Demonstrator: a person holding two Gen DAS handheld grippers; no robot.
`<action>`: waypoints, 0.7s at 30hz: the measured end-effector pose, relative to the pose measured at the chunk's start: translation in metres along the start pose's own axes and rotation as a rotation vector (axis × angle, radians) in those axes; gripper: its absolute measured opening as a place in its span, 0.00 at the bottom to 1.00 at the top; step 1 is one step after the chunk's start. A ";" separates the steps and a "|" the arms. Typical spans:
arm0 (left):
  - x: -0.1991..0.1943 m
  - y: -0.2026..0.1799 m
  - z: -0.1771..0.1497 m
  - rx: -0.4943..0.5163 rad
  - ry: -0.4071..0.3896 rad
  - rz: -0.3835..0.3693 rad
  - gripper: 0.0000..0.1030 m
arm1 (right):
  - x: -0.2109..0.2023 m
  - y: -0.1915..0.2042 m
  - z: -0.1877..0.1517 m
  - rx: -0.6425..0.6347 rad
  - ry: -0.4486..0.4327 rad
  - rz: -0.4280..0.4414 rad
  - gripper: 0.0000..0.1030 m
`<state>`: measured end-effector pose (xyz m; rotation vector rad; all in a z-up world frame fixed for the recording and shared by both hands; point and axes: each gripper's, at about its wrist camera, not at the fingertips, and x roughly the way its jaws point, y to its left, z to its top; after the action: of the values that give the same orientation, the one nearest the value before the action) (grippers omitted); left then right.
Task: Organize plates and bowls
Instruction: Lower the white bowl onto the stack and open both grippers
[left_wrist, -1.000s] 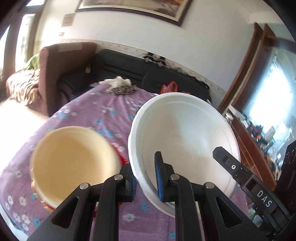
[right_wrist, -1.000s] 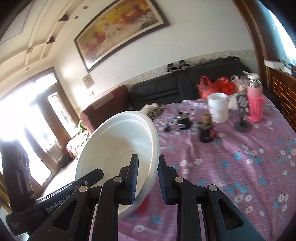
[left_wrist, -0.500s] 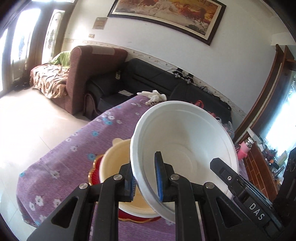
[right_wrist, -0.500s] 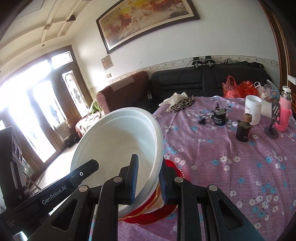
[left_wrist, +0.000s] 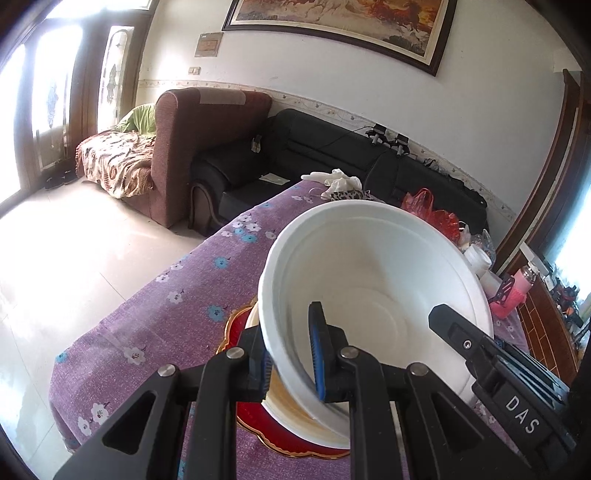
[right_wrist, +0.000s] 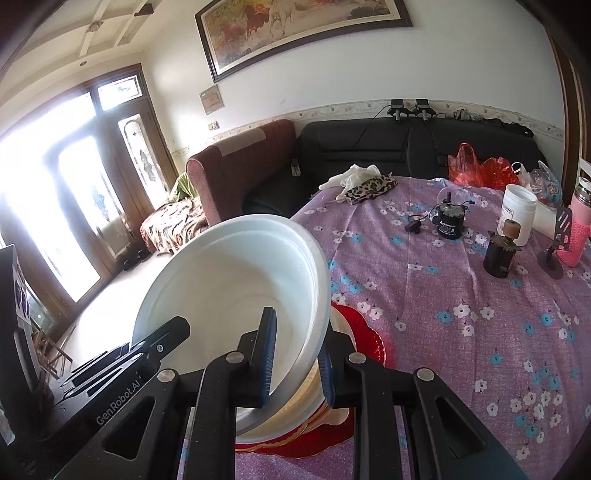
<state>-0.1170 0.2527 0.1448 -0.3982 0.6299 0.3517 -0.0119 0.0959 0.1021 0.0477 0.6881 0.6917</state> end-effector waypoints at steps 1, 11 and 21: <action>0.002 0.000 0.000 0.003 -0.001 0.006 0.15 | 0.002 0.000 0.000 -0.003 0.003 -0.004 0.23; 0.014 0.007 0.000 0.013 0.007 0.032 0.15 | 0.021 0.002 0.000 -0.022 0.034 -0.038 0.23; 0.020 0.002 0.000 0.022 0.011 0.046 0.15 | 0.031 -0.009 0.002 0.002 0.051 -0.072 0.23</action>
<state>-0.1028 0.2584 0.1318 -0.3659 0.6542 0.3860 0.0118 0.1075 0.0838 0.0074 0.7356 0.6251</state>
